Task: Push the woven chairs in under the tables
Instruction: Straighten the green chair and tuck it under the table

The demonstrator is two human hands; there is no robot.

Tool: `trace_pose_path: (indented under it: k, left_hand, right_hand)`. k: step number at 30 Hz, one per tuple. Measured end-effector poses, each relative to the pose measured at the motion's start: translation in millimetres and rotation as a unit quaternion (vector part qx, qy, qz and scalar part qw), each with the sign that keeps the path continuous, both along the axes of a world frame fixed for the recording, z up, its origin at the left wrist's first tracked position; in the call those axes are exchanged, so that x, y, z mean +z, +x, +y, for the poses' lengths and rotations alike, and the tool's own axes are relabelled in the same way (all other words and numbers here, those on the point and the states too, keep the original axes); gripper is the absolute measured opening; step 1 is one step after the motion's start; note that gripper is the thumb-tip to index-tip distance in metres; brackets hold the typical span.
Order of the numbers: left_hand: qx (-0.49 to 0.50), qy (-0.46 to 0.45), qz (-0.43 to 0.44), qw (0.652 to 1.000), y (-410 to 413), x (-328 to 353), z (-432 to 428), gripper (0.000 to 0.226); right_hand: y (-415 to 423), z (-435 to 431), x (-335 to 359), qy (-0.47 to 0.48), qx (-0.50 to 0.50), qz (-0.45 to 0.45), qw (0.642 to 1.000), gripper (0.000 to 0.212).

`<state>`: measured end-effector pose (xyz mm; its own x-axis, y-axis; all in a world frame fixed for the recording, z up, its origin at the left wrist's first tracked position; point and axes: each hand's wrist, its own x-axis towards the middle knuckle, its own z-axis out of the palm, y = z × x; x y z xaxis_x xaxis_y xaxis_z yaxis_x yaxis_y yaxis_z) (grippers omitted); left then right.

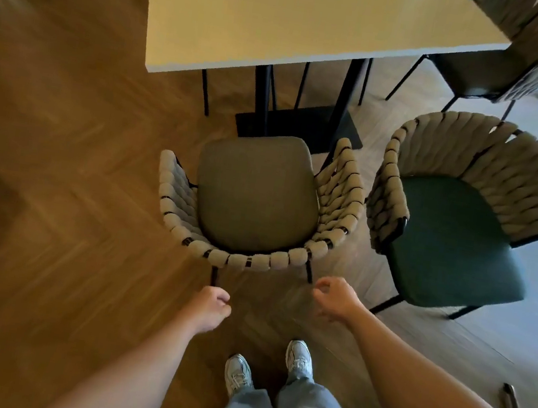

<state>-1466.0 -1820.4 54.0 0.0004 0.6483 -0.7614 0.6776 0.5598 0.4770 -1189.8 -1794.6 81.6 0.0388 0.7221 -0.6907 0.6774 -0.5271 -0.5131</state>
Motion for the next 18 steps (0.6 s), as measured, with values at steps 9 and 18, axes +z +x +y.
trace_pose_path:
  k: [9, 18]
  left_hand:
    - [-0.150, 0.026, 0.002, 0.988, 42.9, 11.5, -9.3, 0.030]
    - [-0.233, -0.008, 0.030, 0.972, 90.6, 12.4, 2.8, 0.020]
  right_hand:
    - [49.0, -97.4, 17.6, -0.003, -0.005, -0.062, 0.998, 0.025]
    - [152.2, -171.1, 17.8, -0.049, -0.153, -0.072, 0.984, 0.030]
